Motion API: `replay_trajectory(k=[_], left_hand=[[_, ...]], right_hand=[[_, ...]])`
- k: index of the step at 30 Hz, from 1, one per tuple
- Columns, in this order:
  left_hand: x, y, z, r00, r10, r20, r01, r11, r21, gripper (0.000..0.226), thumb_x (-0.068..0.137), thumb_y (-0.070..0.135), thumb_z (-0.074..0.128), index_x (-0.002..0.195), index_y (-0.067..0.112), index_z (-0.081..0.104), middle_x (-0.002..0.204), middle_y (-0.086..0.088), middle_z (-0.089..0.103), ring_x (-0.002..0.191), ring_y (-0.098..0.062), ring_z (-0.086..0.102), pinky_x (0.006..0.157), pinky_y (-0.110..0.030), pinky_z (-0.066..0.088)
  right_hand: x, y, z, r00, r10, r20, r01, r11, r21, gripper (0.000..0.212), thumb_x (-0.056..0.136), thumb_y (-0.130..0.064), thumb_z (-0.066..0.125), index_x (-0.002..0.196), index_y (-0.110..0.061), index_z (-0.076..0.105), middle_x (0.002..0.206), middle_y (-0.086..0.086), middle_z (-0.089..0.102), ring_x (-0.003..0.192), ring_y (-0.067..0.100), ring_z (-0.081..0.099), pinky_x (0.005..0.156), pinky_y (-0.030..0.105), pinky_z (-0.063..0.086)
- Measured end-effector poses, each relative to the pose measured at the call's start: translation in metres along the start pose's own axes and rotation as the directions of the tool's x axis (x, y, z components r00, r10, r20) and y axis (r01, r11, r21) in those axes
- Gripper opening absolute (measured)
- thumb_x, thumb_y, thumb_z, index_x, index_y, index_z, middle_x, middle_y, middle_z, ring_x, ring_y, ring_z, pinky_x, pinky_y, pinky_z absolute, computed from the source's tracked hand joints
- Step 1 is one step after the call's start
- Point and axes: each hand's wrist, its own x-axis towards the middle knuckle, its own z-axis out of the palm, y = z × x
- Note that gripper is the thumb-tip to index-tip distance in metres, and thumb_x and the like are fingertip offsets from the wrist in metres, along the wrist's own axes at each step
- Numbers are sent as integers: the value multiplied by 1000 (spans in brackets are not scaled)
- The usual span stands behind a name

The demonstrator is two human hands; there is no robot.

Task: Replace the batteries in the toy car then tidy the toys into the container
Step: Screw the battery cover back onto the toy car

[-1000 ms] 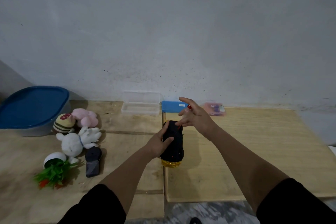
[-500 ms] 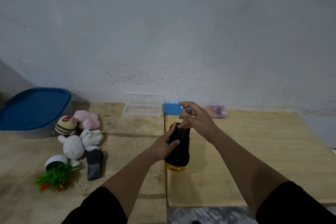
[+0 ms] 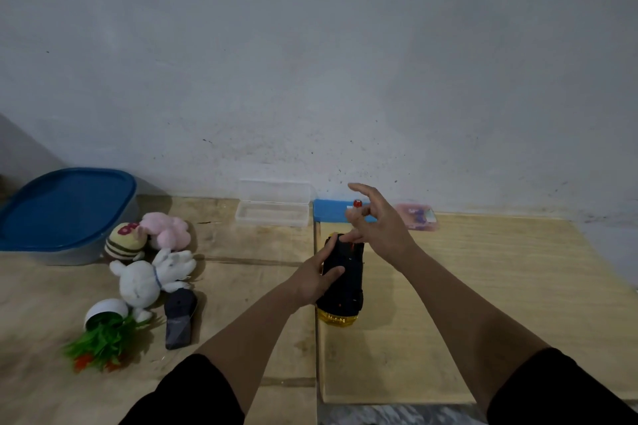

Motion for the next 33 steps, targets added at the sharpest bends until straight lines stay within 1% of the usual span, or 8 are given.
replay_trajectory(k=[5,9,11,14,17,19,28,33], left_hand=[[5,6,1,999,-23,-22,22,999,-33,60,97,32,48,142,48,11,129,6,45,110,-10,47,72,-17,51],[5,2,-5,998,-51,-24,50,998,-48,68,96,33,49,148,43,7,145,1,39,115,-12,45,85,-30,52],[5,3,-5,998,-57,-22,56,997,-55,67,96,31,49,147,43,7,146,0,39,116,-13,45,93,-37,49],[6,6,-2,999,-51,-18,51,998,-39,66,96,32,49,146,44,8,146,0,39,120,-14,44,98,-39,48],[8,9,0,998,-64,-6,64,998,-22,67,95,35,49,145,47,6,148,2,38,127,-19,43,101,-45,46],[9,10,0,998,-69,1,69,997,-20,67,96,35,49,145,49,6,148,2,37,130,-21,41,102,-47,45],[9,7,2,997,-78,-4,78,997,-27,66,97,29,49,146,45,7,148,0,37,131,-20,40,105,-43,43],[7,8,1,997,-72,-8,72,996,-57,66,97,29,49,146,44,7,147,0,38,126,-19,43,95,-37,49]], right_hand=[[6,-6,1,999,6,40,-8,999,45,19,100,-25,38,111,-30,52,110,5,53,73,18,73,74,24,58],[12,-4,-4,997,35,-64,-33,999,37,3,94,-12,51,96,-14,53,110,15,62,68,23,72,69,37,60],[13,-4,-4,994,60,-88,-55,996,65,9,90,-10,58,94,-6,51,104,17,63,66,24,72,68,42,60],[12,-9,-2,996,30,-85,-24,997,74,13,90,-16,59,97,-13,48,96,12,57,62,23,72,66,32,60],[13,-12,0,1000,13,-25,-12,999,39,17,98,-26,43,112,-31,51,103,6,56,69,16,72,68,18,56],[15,-11,-1,1000,13,-3,-13,998,62,23,100,-20,36,111,-28,55,104,6,57,74,16,72,65,16,54],[14,-8,-6,996,70,-54,-62,988,141,12,85,-8,66,89,-11,55,94,10,58,61,29,71,62,38,58],[10,-12,-3,999,33,-1,-32,996,85,21,95,-22,52,114,-27,56,105,2,54,67,18,72,67,19,56]])
